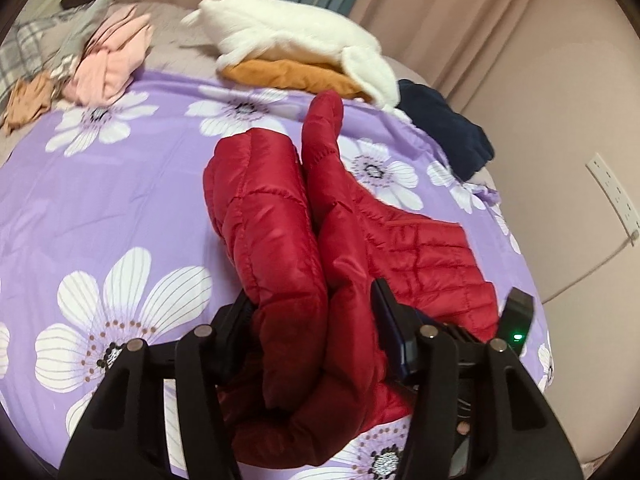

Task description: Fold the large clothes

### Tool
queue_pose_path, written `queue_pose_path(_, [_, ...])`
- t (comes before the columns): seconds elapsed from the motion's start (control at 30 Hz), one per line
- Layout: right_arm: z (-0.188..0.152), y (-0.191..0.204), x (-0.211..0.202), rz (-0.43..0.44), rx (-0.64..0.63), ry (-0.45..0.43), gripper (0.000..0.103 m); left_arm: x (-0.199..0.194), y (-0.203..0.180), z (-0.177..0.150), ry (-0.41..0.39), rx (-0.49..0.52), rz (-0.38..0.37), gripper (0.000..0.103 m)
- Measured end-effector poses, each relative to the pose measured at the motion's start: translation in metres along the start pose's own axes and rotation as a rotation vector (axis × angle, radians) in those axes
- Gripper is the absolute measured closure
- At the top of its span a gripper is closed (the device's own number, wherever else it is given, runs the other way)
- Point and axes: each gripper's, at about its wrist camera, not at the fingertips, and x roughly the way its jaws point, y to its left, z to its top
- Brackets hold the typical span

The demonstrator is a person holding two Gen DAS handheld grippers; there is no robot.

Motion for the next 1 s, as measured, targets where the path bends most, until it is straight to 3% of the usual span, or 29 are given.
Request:
queue_pose_path(0.3, [0.002, -0.004, -0.001, 0.031, 0.043, -0.014, 0.03, 0.009, -0.066, 0.004, 0.0, 0.159, 0.023, 0.048])
queue_pose_path(0.63, [0.007, -0.019, -0.007, 0.082, 0.064, -0.046, 0.03, 0.05, -0.111, 0.014, 0.001, 0.188, 0.039, 0.046])
queue_pose_path(0.9, [-0.014, -0.055, -0.082, 0.004, 0.054, -0.148, 0.03, 0.07, -0.127, 0.014, 0.039, 0.179, 0.029, 0.046])
queue_pose_path(1.0, [-0.027, -0.083, -0.106, -0.085, 0.108, -0.182, 0.03, 0.073, -0.135, 0.012, 0.04, 0.191, 0.031, 0.047])
